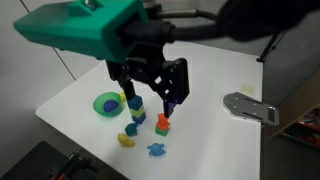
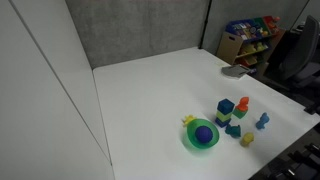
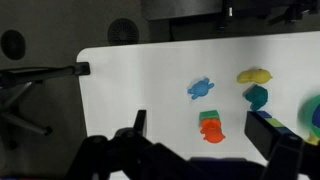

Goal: Remove the blue block from the stack and place it on the table, pick up the yellow microbe shaped toy and put it in the green bowl

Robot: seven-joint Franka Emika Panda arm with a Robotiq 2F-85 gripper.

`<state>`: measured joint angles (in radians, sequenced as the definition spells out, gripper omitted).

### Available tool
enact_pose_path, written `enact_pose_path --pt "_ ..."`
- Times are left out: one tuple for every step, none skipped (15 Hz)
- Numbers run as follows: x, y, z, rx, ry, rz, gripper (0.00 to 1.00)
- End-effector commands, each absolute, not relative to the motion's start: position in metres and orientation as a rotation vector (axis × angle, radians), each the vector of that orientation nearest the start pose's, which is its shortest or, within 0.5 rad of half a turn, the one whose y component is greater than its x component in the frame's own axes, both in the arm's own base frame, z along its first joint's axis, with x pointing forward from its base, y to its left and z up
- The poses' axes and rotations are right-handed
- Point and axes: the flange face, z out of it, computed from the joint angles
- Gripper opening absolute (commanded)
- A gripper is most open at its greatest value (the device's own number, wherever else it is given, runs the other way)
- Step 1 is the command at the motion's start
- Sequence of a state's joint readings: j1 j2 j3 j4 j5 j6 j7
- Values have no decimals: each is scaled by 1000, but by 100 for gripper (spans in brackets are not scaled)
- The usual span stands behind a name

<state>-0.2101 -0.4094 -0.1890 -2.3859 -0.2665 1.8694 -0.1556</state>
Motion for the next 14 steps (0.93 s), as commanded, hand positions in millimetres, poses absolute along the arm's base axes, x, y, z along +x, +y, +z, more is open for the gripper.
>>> enact_pose_path --pt "372 -182 463 -3265 215 250 100" --pt "372 -182 463 -3264 215 250 100" --pt "372 -182 463 -3265 215 250 100" --pt "372 -182 463 -3265 215 250 100" --pt "372 -182 463 -3265 215 250 100" --pt "376 -180 463 -3270 218 258 100" --pt "379 -177 464 -3272 215 252 100" --pt "384 -172 465 -3274 204 252 100" --pt "390 -165 467 -3280 184 246 100" --pt "396 -157 468 -3282 166 246 100" --pt "402 -148 468 -3284 143 249 100" --pt "408 -139 469 -3290 123 243 100" --pt "415 -128 470 -3291 96 243 100" --pt "422 -118 470 -3288 73 241 100"
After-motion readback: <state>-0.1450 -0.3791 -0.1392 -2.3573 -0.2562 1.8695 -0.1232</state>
